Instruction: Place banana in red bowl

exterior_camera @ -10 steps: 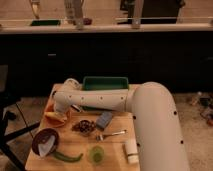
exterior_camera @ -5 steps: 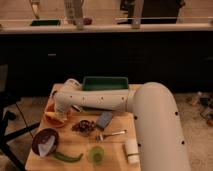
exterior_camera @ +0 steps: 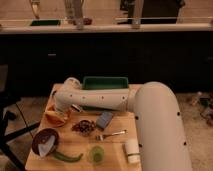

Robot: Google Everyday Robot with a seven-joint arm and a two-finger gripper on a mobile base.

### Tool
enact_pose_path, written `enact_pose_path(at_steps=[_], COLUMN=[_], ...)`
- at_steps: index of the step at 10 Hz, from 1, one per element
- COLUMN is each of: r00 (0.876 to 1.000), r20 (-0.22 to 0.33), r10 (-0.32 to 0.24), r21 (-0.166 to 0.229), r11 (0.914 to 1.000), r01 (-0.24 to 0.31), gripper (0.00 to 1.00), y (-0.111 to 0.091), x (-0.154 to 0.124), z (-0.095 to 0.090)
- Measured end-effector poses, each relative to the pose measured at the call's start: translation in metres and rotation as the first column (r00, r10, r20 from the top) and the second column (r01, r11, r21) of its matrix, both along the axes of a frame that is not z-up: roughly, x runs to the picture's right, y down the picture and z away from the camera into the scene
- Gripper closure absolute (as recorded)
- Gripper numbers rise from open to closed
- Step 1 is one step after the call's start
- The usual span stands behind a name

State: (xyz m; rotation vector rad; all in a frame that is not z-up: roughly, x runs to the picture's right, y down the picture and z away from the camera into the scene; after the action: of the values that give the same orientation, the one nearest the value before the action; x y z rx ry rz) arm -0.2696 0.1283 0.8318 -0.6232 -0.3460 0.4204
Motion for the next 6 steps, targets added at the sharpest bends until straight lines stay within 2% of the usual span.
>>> enact_pose_path(at_steps=[1, 2, 6], r00=[1.0, 1.0, 1.0], r20=[0.002, 0.004, 0.016], r10=[-0.003, -0.007, -0.009], r21=[0.003, 0.004, 0.005], r11=[1.0, 1.0, 0.9999], r01=[0.003, 0.007, 0.009], gripper=[0.23, 0.2, 0.2], y=[-0.0029, -0.0054, -0.0098], x=[0.0003, 0.0008, 0.0039], z=[-0.0004, -0.0001, 0.0018])
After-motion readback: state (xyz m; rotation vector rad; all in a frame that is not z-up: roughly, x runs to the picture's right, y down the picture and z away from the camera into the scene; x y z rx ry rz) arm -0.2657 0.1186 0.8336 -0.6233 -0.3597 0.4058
